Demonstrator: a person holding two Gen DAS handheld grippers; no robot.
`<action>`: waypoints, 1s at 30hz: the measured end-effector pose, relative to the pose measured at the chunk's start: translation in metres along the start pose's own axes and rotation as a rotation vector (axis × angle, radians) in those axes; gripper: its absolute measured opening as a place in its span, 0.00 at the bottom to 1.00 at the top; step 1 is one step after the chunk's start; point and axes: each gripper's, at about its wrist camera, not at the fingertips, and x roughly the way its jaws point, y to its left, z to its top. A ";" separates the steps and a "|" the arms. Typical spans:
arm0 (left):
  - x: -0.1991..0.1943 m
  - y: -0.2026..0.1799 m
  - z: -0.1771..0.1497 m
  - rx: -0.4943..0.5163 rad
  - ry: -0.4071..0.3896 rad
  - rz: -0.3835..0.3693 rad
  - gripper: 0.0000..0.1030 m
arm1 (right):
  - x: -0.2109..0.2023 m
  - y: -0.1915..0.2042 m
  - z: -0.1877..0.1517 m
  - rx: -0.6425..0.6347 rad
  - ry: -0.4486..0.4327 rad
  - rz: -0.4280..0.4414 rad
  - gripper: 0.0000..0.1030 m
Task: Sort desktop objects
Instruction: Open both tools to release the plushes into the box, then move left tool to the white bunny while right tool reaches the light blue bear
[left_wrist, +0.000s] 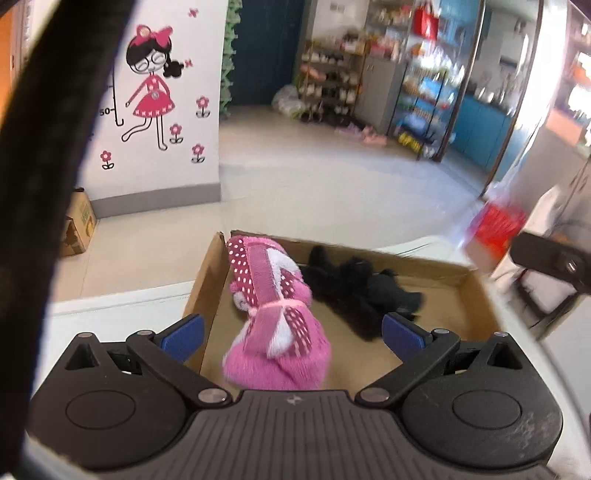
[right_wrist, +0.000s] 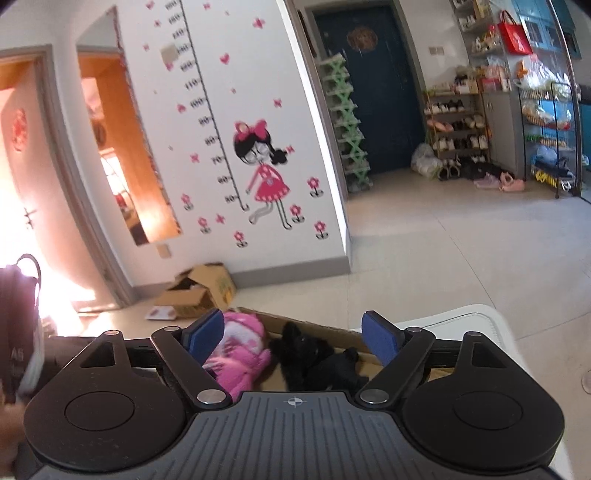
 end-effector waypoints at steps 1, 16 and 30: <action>-0.012 0.002 -0.004 -0.001 -0.013 -0.017 0.99 | -0.017 0.002 -0.004 -0.002 -0.011 0.014 0.88; -0.156 0.039 -0.153 0.114 -0.097 0.067 0.99 | -0.161 0.060 -0.121 -0.158 0.019 0.092 1.00; -0.138 0.064 -0.148 0.029 -0.084 0.006 0.99 | -0.076 0.119 -0.112 -0.039 0.195 0.191 1.00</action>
